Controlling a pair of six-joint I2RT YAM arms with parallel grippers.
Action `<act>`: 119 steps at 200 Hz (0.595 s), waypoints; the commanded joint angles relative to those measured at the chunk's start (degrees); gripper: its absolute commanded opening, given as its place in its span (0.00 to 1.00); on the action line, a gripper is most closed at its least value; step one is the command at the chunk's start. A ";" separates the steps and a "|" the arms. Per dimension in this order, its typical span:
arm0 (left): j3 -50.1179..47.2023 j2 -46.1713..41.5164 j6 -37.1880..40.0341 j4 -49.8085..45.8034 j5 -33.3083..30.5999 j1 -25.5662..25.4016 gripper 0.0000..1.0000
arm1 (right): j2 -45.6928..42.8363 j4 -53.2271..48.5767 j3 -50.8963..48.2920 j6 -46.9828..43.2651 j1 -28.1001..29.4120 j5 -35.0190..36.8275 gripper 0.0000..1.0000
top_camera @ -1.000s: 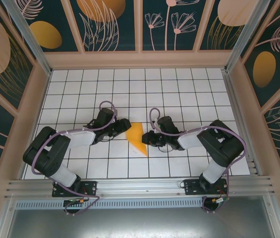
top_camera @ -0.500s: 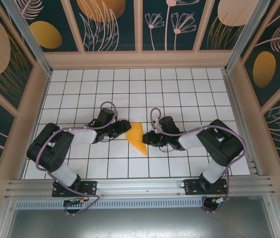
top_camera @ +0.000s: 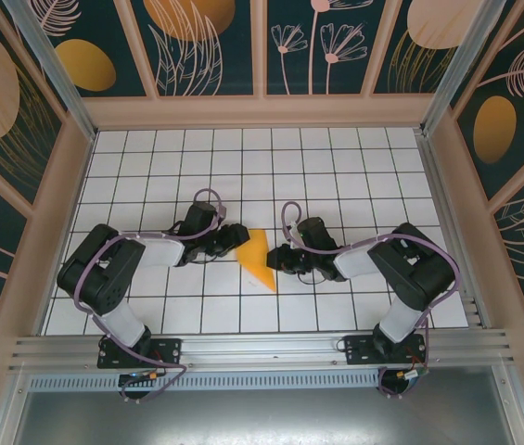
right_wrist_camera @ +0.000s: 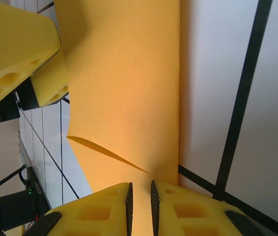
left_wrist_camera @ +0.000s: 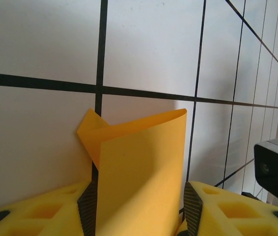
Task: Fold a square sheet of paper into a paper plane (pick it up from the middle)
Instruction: Fold the wing for the fifth time at the center of the table.
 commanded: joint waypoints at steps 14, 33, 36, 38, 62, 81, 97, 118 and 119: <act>1.40 1.03 -0.06 2.16 3.00 -0.37 0.50 | 2.69 -3.02 -1.94 -1.41 -0.38 2.66 0.22; 1.36 1.01 -0.12 2.48 3.31 -0.35 0.48 | 2.70 -3.17 -1.81 -1.39 -0.40 2.66 0.22; 1.37 1.03 -0.08 2.60 3.39 -0.38 0.46 | 2.68 -3.13 -1.83 -1.36 -0.38 2.66 0.22; 1.30 1.06 -0.19 2.60 3.44 -0.39 0.46 | 2.68 -3.16 -1.77 -1.30 -0.38 2.66 0.22; 1.28 0.82 -0.20 2.95 3.81 -0.38 0.33 | 1.93 -3.11 -1.37 -0.64 -0.44 2.92 0.23; 1.32 0.48 -0.38 2.87 3.77 -0.39 0.23 | 0.29 -3.09 -0.75 0.19 -0.38 2.99 0.24; 1.18 0.17 -1.23 3.14 3.38 -0.39 0.18 | -2.09 -3.49 -0.27 0.42 -0.38 3.79 0.26; 0.80 -0.51 -2.62 3.72 3.07 -0.38 0.14 | -6.41 -7.13 0.86 -0.52 -0.13 6.39 0.30; 0.78 -0.54 -2.62 3.73 3.07 -0.39 0.14 | -6.66 -7.35 0.89 -0.59 -0.08 6.55 0.30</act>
